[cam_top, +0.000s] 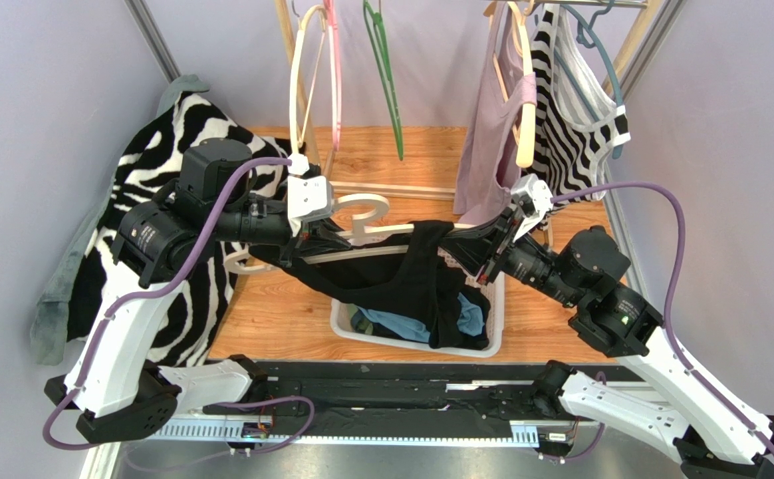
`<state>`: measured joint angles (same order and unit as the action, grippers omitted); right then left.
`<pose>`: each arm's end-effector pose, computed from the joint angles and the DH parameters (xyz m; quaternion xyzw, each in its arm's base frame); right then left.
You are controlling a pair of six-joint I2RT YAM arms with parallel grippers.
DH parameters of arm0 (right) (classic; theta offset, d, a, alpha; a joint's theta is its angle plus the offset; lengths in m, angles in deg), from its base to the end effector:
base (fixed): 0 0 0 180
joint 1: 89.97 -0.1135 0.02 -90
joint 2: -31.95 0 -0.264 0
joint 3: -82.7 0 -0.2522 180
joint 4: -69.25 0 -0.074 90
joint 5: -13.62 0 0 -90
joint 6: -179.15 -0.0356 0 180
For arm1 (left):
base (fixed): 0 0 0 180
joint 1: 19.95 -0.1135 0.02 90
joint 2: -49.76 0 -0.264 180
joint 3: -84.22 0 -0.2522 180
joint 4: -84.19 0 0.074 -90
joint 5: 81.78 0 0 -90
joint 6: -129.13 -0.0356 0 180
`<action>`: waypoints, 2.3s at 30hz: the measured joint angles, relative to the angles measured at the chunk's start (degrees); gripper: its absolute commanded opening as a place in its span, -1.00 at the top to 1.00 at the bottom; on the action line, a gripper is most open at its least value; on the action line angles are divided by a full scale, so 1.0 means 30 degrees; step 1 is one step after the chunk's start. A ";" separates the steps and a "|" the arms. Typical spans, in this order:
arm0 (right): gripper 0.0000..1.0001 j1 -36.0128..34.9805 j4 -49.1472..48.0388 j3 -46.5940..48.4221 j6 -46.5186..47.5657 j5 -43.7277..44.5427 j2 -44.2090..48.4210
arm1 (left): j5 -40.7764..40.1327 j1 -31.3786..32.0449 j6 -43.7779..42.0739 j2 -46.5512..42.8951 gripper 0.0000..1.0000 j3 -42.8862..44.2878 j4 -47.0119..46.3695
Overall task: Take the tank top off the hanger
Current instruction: Place the tank top in the bin.
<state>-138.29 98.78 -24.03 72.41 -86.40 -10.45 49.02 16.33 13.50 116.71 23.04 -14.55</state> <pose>0.0955 0.1166 0.4235 -0.2495 0.6529 0.4346 0.5680 0.1155 -0.1136 0.5053 0.5671 0.6035 -0.3435 0.4430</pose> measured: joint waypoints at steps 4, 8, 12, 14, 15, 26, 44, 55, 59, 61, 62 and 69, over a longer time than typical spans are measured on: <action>1.00 0.0000 0.0211 0.0000 -0.0226 -0.0335 0.0459 | 0.0022 -0.0029 -0.0007 -0.0022 0.98 -0.0007 0.0000; 1.00 0.0000 0.0947 -0.0007 -0.0372 -0.0058 0.2076 | 0.0007 -0.0124 -0.0044 -0.0146 0.98 -0.0051 -0.0007; 1.00 0.0000 0.1523 0.0036 -0.0350 0.0860 0.4095 | 0.0022 -0.0146 -0.0058 -0.0262 0.97 -0.0109 0.0000; 1.00 0.0000 0.1654 0.0058 -0.0342 0.1260 0.4641 | 0.0044 -0.0219 -0.0058 -0.0284 0.97 -0.0109 -0.0007; 1.00 0.0000 0.1800 0.0080 -0.0321 0.1501 0.4794 | 0.0044 -0.0262 -0.0051 -0.0284 0.97 -0.0109 -0.0007; 1.00 0.0000 0.5013 0.1741 0.1151 0.9369 0.5370 | 0.1137 -0.0466 -0.0197 -0.0335 0.97 -0.0109 0.0291; 0.42 -0.0015 0.9063 0.0969 0.2193 0.9916 0.3555 | 0.3942 -0.1107 -0.0051 -0.0852 1.00 0.0831 0.0619; -0.57 -0.0015 1.0397 0.6098 0.5770 0.6856 0.4291 | 0.3599 -0.1122 -0.0051 0.0576 1.00 0.0969 0.0423; -0.49 -0.0015 0.9821 0.7060 0.6892 0.4269 0.3949 | 0.3810 -0.0874 -0.0058 0.1093 1.00 0.0962 0.0474; -0.47 -0.0015 0.9712 0.7490 0.7351 0.2783 0.3111 | 0.3971 -0.0590 -0.0095 0.1151 1.00 0.0940 0.0561; -0.44 -0.0015 0.9544 0.7737 0.7584 0.1894 0.2470 | 0.4102 -0.0408 -0.0124 0.1129 1.00 0.0867 0.0576; -0.35 -0.0015 0.9224 0.9071 0.8408 -0.3140 -0.2652 | 0.4459 0.0138 -0.0306 0.0882 1.00 0.0291 0.1209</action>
<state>-138.33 126.46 3.18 97.64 -95.82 -18.40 62.40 16.74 12.58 119.36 23.91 -10.92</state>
